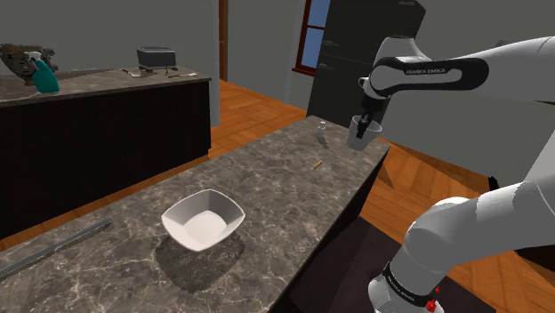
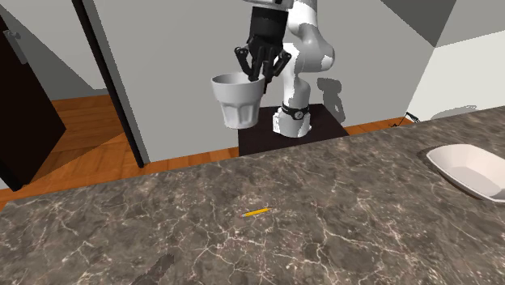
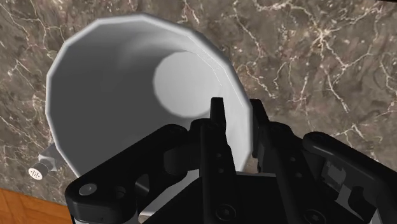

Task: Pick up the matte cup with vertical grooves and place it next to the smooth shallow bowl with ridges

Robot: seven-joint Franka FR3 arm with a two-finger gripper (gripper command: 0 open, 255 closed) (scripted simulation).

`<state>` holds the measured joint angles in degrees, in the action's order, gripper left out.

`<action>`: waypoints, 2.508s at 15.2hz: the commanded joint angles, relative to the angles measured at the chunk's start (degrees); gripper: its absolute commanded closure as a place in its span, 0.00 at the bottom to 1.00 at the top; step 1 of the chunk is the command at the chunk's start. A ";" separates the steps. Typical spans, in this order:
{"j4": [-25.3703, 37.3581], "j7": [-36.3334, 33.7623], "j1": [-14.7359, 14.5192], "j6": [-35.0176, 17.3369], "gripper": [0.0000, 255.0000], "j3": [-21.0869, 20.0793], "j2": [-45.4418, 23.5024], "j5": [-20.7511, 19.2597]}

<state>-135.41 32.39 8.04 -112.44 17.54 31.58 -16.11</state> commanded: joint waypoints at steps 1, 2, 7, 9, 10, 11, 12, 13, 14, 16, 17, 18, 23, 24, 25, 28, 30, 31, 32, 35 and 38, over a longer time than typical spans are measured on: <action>-1.07 -2.09 -0.48 0.94 1.00 -1.90 1.60 0.39; -2.01 -3.45 -0.79 1.40 1.00 -3.13 2.72 0.66; -5.74 -10.20 -2.84 3.75 1.00 -9.32 7.49 2.91; -6.78 -12.90 -3.89 4.67 1.00 -11.82 8.95 4.14; -7.19 -14.26 -4.44 5.11 1.00 -13.08 9.57 4.81; -7.54 -15.62 -5.01 5.55 1.00 -14.35 10.12 5.51; -7.82 -16.99 -5.61 5.96 1.00 -15.62 10.60 6.23; -8.03 -18.36 -6.22 6.36 1.00 -16.89 11.00 6.98; -8.18 -19.74 -6.84 6.75 1.00 -18.18 11.32 7.75; -8.26 -22.51 -8.09 7.46 1.00 -20.74 11.73 9.32; -8.20 -23.90 -8.72 7.78 1.00 -22.03 11.81 10.11; -8.07 -25.29 -9.33 8.09 1.00 -23.32 11.81 10.91; -6.40 -32.32 -12.20 9.29 1.00 -29.79 10.64 14.78; -5.87 -33.73 -12.72 9.46 1.00 -31.07 10.18 15.49; -5.28 -35.15 -13.19 9.63 1.00 -32.37 9.64 16.19; -3.10 -39.39 -14.40 10.02 1.00 -36.27 7.62 18.07; -1.35 -42.25 -15.02 10.21 1.00 -38.88 5.95 19.12; -0.37 -43.69 -15.28 10.30 1.00 -40.19 5.02 19.57; 0.66 -45.14 -15.50 10.38 1.00 -41.50 4.03 19.96; 4.11 -49.57 -15.92 10.60 1.00 -45.48 0.68 20.77; 8.09 -54.16 -15.95 10.85 1.00 -49.61 -3.21 20.95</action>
<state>-128.96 -19.77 -7.93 -101.58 -30.32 30.10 4.78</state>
